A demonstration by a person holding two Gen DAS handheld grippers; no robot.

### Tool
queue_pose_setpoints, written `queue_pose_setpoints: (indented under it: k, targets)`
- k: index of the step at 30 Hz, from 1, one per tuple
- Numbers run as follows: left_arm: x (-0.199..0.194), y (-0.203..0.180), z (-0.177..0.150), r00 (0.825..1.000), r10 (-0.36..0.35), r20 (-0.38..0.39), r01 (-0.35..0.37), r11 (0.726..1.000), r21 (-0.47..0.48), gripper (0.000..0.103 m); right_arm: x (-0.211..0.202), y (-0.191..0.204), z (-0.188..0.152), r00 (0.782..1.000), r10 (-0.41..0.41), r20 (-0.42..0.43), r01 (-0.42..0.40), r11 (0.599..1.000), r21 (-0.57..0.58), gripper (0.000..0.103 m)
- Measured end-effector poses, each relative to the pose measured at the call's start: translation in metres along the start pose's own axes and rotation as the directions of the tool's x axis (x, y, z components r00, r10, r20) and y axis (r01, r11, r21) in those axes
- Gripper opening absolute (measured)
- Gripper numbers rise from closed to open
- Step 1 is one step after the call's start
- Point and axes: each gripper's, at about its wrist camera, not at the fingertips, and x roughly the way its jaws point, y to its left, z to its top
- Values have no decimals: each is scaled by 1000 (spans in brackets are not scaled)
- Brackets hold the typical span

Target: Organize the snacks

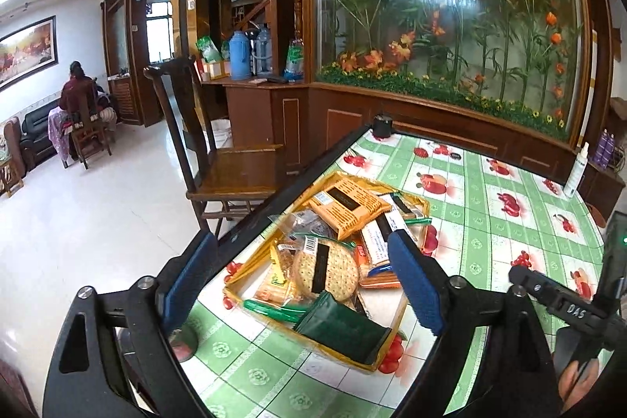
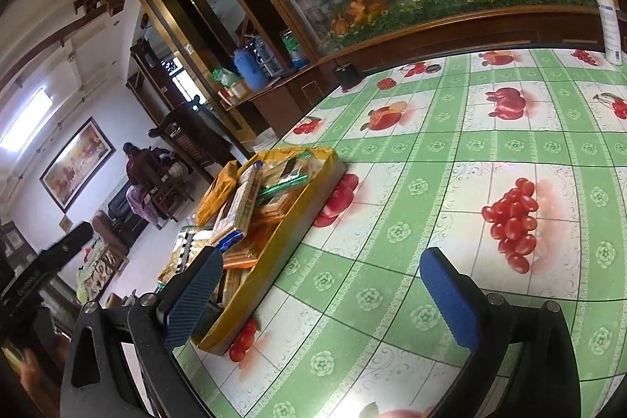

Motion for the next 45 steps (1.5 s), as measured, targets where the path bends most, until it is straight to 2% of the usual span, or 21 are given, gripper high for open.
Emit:
queue_pose_setpoints:
  k: [4, 13, 22, 25, 30, 39, 45]
  targets:
    - [-19, 8, 1, 998, 15, 65, -13, 1000, -24, 103, 4, 7, -4, 1000, 17, -20, -17, 1000, -10, 101]
    - [-43, 5, 1, 987, 40, 158, -42, 999, 11, 103, 15, 34, -20, 996, 43, -74, -49, 995, -83, 101]
    - [-59, -11, -3, 971, 69, 228, -91, 992, 88, 103, 16, 37, -23, 996, 43, -80, -50, 994, -93, 101]
    - [-59, -12, -3, 968, 106, 226, -127, 988, 84, 103, 16, 38, -23, 996, 39, -81, -47, 994, -97, 101]
    - [-55, -2, -2, 979, 68, 190, -77, 996, 42, 103, 17, 39, -24, 996, 38, -86, -46, 994, -100, 101]
    - [-48, 1, -4, 991, 15, 129, -18, 999, 30, 103, 19, 38, -25, 995, 31, -99, -41, 994, -101, 101]
    - [-53, 3, -4, 990, 0, 141, -3, 1000, 23, 103, 21, 38, -25, 994, 27, -105, -38, 994, -102, 101]
